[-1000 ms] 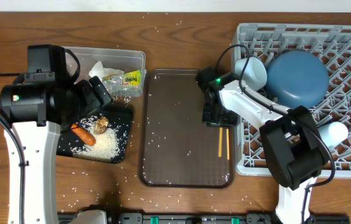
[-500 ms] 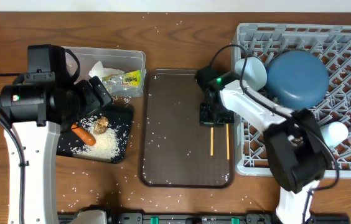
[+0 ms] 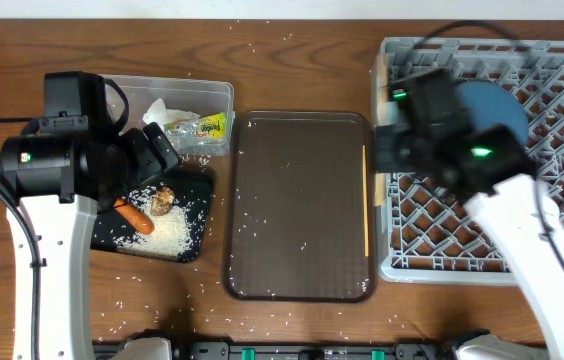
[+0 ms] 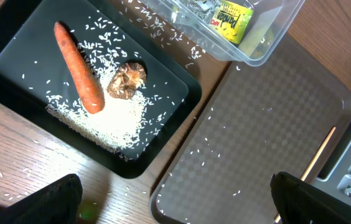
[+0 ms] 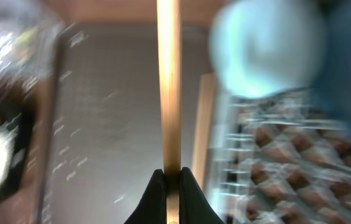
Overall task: Sort waste into correct bins and load items into the dishwasher rack
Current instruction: 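Carry the chopstick to the rack and insert it upright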
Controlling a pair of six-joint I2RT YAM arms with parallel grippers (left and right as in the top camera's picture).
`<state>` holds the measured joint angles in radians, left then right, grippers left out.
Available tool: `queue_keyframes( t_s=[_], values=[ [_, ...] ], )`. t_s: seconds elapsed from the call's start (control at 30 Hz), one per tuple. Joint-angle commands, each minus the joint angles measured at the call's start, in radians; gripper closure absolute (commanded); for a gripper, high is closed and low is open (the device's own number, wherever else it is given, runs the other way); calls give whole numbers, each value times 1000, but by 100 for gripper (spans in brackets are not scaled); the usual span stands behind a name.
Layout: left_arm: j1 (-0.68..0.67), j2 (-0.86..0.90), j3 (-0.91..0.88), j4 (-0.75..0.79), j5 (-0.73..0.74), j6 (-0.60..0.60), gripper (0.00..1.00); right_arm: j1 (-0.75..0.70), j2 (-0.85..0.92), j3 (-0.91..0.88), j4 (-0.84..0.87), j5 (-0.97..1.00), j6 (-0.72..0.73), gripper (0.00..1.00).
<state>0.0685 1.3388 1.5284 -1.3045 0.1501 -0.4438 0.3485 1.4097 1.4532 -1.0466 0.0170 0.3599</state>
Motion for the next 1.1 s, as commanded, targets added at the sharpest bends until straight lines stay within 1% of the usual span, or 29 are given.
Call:
queue_keyframes(
  t_s=[0.0, 0.23, 0.3, 0.4, 0.53, 0.73, 0.83, 0.93, 1.07],
  values=[
    [3, -5, -1, -4, -13, 10, 2, -130, -33, 3, -20, 77, -84, 99],
    [3, -5, -1, -4, -13, 10, 2, -418, -12, 3, -76, 85, -224, 99],
    [3, -5, -1, -4, -13, 10, 2, -480, 1, 2, -70, 94, -256, 99],
    [3, -4, -1, -4, -13, 10, 2, -546, 19, 2, -61, 87, -264, 99],
    [3, -5, -1, -4, -13, 10, 2, -565, 42, 2, -69, 13, -288, 99],
    [3, -5, -1, -4, -13, 10, 2, -563, 47, 2, -69, 26, -291, 99],
    [3, -4, -1, -4, -13, 10, 2, -564, 49, 2, -55, 114, -291, 99],
    [3, -4, -1, -4, -13, 10, 2, -564, 50, 1, -2, 258, -291, 99],
    [3, -5, -1, -4, -13, 10, 2, -569, 53, -6, 102, 409, -355, 99]
  ],
)
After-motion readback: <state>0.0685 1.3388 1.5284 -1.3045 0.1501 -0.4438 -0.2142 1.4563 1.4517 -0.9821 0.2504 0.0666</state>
